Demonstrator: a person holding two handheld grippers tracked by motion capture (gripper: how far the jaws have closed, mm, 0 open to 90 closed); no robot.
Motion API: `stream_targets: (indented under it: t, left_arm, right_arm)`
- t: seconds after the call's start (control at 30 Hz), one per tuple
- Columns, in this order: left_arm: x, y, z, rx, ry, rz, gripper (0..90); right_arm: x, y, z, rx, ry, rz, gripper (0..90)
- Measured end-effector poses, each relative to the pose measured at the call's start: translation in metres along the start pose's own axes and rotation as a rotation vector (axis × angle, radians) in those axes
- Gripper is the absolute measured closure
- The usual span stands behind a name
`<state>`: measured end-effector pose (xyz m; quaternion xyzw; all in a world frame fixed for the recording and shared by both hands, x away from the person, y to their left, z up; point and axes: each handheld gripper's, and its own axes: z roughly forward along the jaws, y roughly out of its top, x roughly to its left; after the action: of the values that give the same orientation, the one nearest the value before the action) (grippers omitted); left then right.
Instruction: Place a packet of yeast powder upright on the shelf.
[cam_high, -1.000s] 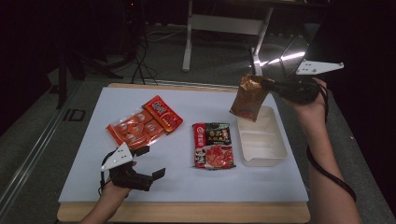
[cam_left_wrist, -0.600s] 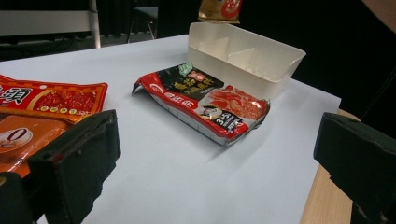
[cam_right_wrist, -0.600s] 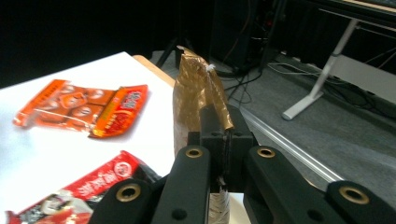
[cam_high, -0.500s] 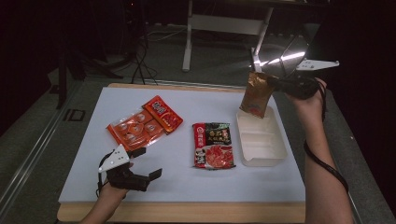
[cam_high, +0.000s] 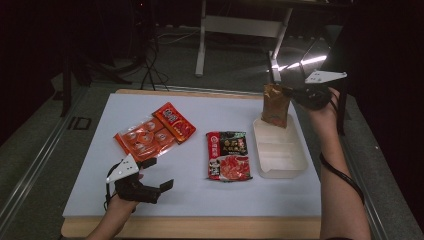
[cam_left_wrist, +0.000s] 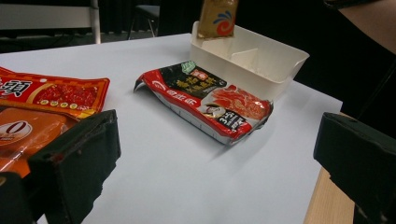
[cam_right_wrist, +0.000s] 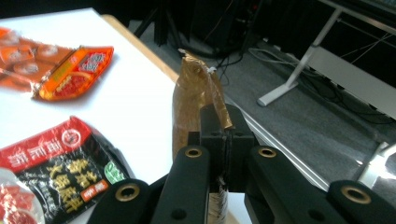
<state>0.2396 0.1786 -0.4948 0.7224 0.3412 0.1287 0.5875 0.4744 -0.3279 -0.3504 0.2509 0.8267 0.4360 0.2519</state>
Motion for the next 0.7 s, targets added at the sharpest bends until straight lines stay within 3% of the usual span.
stream_targets:
  t: [0.17,0.3,0.5,0.7]
  left_arm:
    - [0.0,-0.001,0.0,-0.001,0.001,-0.002,1.2]
    - [0.0,-0.002,0.0,-0.002,0.005,0.004,1.2]
    - [0.0,-0.003,0.002,-0.007,0.002,0.013,1.2]
    - [0.001,-0.004,0.003,-0.008,-0.002,0.015,1.3]
  right_arm:
    - [0.004,-0.002,0.01,-0.011,0.054,0.014,88.9]
    - [0.005,-0.006,0.014,-0.051,0.106,0.056,88.9]
    - [0.003,-0.015,0.016,-0.086,0.111,0.097,88.8]
    - [0.002,-0.028,0.022,-0.058,0.136,0.138,88.6]
